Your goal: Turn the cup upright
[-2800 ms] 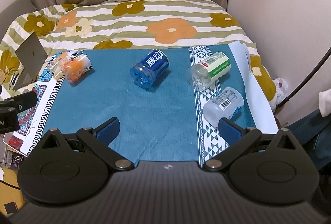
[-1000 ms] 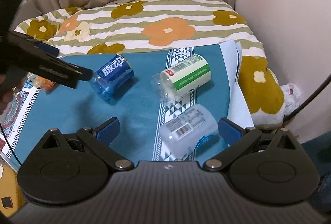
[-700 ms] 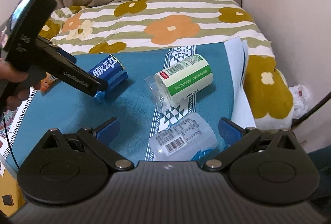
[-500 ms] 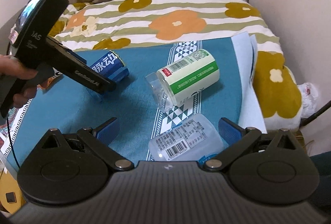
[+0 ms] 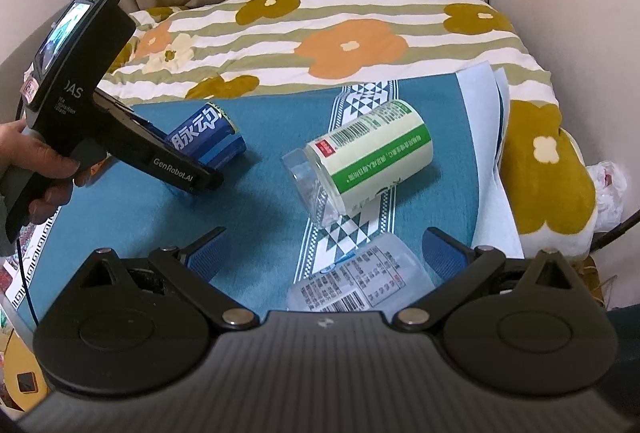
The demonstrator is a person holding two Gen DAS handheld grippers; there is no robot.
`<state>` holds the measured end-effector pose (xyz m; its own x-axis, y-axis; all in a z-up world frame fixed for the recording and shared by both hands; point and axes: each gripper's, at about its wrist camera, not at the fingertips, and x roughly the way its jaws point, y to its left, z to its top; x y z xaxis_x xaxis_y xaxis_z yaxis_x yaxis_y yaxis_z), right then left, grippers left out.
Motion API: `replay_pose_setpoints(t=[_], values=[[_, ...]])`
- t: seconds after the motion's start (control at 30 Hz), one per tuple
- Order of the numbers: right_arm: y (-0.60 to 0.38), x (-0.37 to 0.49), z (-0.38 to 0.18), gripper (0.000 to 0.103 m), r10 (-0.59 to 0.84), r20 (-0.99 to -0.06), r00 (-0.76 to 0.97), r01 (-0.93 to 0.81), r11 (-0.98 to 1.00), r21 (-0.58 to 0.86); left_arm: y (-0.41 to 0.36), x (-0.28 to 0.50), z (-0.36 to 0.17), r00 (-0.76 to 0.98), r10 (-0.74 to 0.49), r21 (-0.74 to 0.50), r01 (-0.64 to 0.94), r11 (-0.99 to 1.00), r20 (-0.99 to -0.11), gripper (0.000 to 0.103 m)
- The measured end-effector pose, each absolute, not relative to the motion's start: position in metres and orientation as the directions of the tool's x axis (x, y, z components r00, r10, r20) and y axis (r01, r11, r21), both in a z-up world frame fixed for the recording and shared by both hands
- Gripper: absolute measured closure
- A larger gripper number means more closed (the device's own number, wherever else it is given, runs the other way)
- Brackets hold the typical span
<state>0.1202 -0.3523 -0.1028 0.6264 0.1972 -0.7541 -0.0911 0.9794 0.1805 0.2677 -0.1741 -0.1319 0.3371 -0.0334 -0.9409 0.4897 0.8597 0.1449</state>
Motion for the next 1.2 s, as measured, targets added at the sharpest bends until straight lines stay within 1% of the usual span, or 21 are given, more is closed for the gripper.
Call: replay_pose_setpoints(t=[0.33, 0.53, 0.73, 0.87, 1.2], values=[[-0.335, 0.115, -0.085, 0.0, 0.207, -0.745, 0.634, -0.12, 0.978, 0.17, -0.139, 0.234, -0.096, 0.38, -0.058, 0.099, 0.38, 0.92, -0.923, 0.034], [-0.319, 0.106, -0.073, 0.0, 0.215, -0.746, 0.631, -0.133, 0.976, 0.17, -0.113, 0.198, -0.088, 0.378, -0.082, 0.027, 0.275, 0.961, -0.922, 0.034], [-0.301, 0.096, -0.067, 0.0, 0.228, -0.743, 0.629, -0.16, 0.973, 0.164, -0.099, 0.159, -0.1, 0.343, -0.103, -0.047, 0.168, 0.985, -0.934, 0.034], [-0.294, 0.089, -0.068, 0.0, 0.246, -0.745, 0.62, -0.18, 0.969, 0.17, -0.096, 0.143, -0.113, 0.33, -0.098, -0.061, 0.121, 0.991, -0.939, 0.034], [-0.287, 0.081, -0.081, 0.0, 0.256, -0.768, 0.588, -0.215, 0.964, 0.156, -0.099, 0.134, -0.134, 0.322, -0.083, -0.055, 0.096, 0.994, -0.943, 0.034]])
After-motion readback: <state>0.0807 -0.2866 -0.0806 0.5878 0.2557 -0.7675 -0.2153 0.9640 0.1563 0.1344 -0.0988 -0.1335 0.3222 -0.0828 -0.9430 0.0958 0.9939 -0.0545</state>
